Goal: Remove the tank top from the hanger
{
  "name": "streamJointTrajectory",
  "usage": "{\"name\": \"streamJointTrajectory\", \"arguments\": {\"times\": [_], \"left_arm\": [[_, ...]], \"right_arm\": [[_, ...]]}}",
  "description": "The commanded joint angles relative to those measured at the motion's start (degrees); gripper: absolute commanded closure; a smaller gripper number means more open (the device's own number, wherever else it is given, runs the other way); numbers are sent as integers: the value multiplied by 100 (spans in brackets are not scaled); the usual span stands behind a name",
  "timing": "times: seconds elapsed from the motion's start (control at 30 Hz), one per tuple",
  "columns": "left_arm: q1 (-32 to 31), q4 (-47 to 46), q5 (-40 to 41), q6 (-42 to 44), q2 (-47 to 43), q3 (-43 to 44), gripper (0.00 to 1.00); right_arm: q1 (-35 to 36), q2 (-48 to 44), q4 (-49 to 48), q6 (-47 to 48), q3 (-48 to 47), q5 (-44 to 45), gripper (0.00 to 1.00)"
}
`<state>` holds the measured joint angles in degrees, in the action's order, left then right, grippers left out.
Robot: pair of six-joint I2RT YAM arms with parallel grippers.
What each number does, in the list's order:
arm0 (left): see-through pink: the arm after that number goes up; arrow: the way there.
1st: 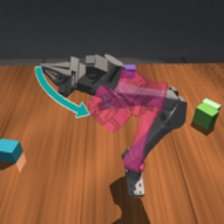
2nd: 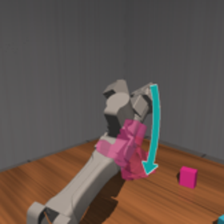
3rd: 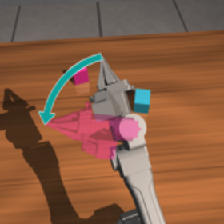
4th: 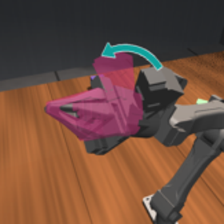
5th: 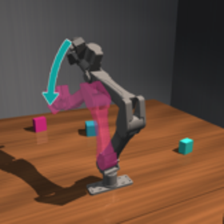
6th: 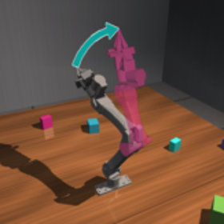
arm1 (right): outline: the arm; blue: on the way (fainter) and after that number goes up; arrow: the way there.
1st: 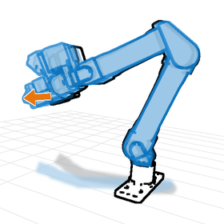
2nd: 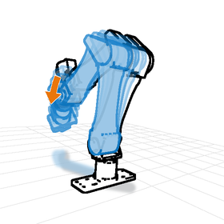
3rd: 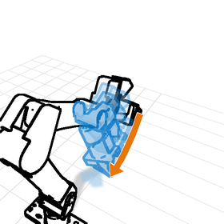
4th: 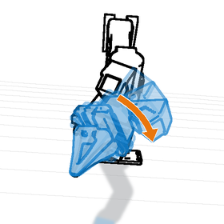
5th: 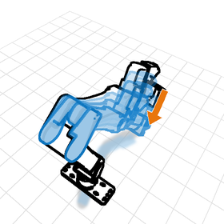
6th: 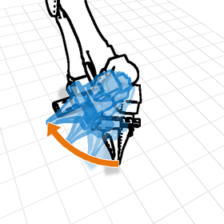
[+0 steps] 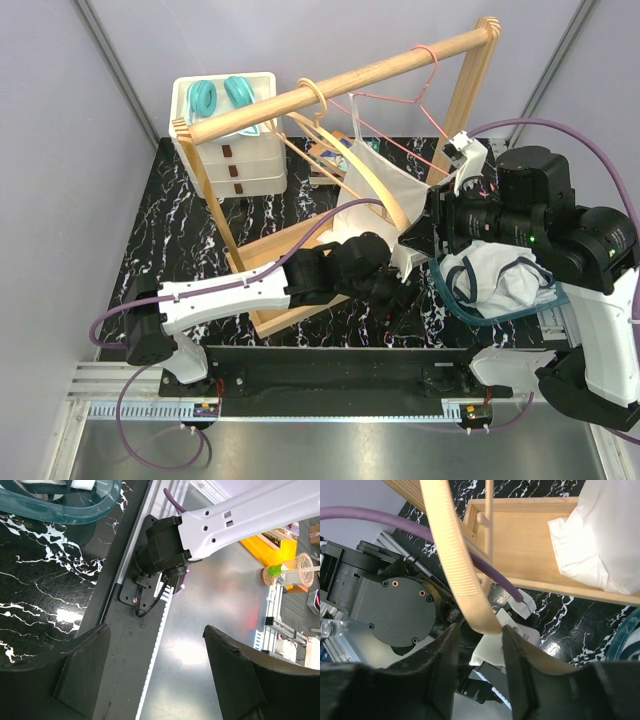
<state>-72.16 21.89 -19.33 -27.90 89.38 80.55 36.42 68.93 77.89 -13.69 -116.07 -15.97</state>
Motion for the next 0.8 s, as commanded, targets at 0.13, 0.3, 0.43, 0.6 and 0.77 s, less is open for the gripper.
{"name": "streamJointTrajectory", "arguments": {"times": [0.13,0.3,0.43,0.6,0.77], "left_arm": [[9,-106,-317,21,-97,162,21],[9,-97,-361,-22,-114,110,23],[-17,-106,-396,-66,-158,40,26],[-271,-106,-317,-84,-219,-57,28],[-544,-97,-115,-136,-264,-189,29]], "right_arm": [[40,-134,201,42,296,84,65],[40,-125,34,-63,313,138,78],[40,-81,-98,-265,313,32,90],[40,-72,-353,-485,366,-169,93],[40,-11,-459,-696,375,-249,92]]}}
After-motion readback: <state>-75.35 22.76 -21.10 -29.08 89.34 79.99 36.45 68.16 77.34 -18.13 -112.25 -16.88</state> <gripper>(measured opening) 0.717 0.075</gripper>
